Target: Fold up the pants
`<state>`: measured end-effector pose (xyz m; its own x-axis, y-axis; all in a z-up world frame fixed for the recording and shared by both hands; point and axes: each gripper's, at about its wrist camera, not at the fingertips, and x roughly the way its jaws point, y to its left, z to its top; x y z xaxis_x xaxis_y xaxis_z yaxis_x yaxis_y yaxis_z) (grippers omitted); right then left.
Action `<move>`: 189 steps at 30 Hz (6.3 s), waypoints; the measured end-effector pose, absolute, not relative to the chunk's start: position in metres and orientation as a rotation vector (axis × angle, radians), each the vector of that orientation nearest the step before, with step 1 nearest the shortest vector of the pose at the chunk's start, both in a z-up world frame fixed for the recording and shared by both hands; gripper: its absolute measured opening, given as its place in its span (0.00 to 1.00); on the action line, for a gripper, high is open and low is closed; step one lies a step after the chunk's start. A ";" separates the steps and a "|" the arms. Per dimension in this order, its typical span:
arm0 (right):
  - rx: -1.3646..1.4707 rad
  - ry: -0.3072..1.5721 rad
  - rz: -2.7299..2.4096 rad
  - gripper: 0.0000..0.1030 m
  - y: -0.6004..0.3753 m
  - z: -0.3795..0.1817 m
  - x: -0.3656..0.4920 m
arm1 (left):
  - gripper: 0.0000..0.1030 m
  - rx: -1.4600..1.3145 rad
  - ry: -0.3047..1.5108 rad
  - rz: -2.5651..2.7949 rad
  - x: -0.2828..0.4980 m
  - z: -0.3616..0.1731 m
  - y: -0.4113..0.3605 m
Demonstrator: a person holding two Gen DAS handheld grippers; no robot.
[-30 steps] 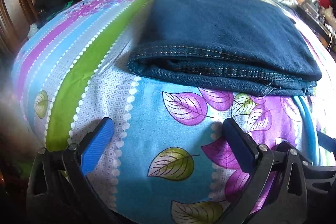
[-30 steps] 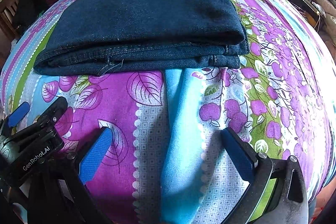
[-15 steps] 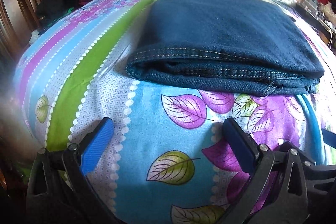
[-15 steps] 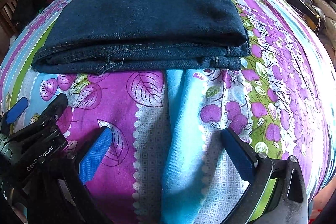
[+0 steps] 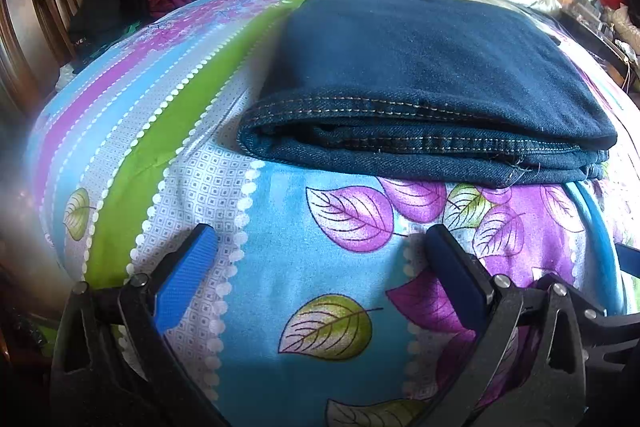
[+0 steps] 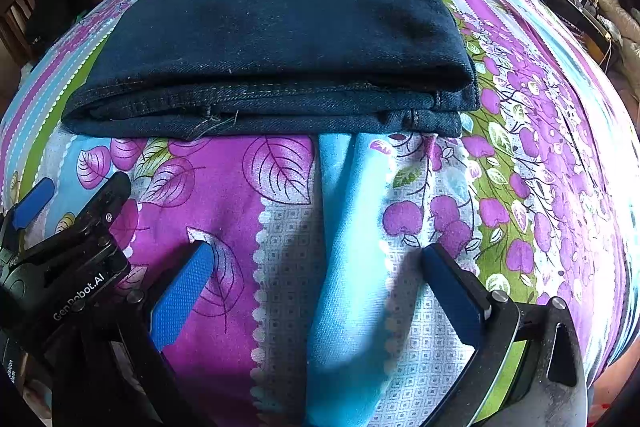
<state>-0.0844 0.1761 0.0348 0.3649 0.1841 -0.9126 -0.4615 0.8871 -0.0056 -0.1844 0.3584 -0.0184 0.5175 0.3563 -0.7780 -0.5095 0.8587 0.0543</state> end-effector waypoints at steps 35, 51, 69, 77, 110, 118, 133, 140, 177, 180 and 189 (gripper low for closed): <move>-0.287 1.106 0.429 1.00 0.174 0.034 -0.087 | 1.00 -0.180 0.877 0.527 -0.185 -0.018 0.356; -0.287 1.103 0.430 1.00 0.173 0.034 -0.087 | 1.00 -0.181 0.877 0.529 -0.185 -0.018 0.356; -0.284 1.080 0.433 1.00 0.172 0.034 -0.091 | 1.00 -0.177 0.874 0.530 -0.185 -0.017 0.356; -0.285 0.997 0.467 1.00 0.167 0.031 -0.102 | 1.00 -0.173 0.867 0.540 -0.184 -0.016 0.355; -0.275 0.839 0.500 1.00 0.161 0.027 -0.126 | 1.00 -0.169 0.801 0.579 -0.191 -0.019 0.344; -0.273 0.900 0.482 1.00 0.164 0.029 -0.121 | 1.00 -0.175 0.809 0.577 -0.191 -0.019 0.344; -0.241 1.235 0.354 1.00 0.172 0.045 -0.096 | 1.00 -0.263 1.107 0.592 -0.175 -0.004 0.354; -0.266 1.269 0.359 1.00 0.173 0.042 -0.084 | 1.00 -0.310 1.196 0.583 -0.166 -0.003 0.363; -0.324 1.347 0.430 1.00 0.193 0.026 -0.038 | 1.00 -0.335 1.261 0.563 -0.150 -0.015 0.377; -0.338 1.350 0.438 1.00 0.196 0.025 -0.034 | 1.00 -0.335 1.265 0.555 -0.150 -0.015 0.380; -0.362 1.334 0.471 1.00 0.203 0.022 -0.036 | 1.00 -0.314 1.260 0.549 -0.147 -0.018 0.378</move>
<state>-0.0357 0.2026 0.0220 0.1646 0.1190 -0.9792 -0.5220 0.8528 0.0159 -0.1469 0.3783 -0.0178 0.2021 0.2175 -0.9549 -0.5517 0.8309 0.0724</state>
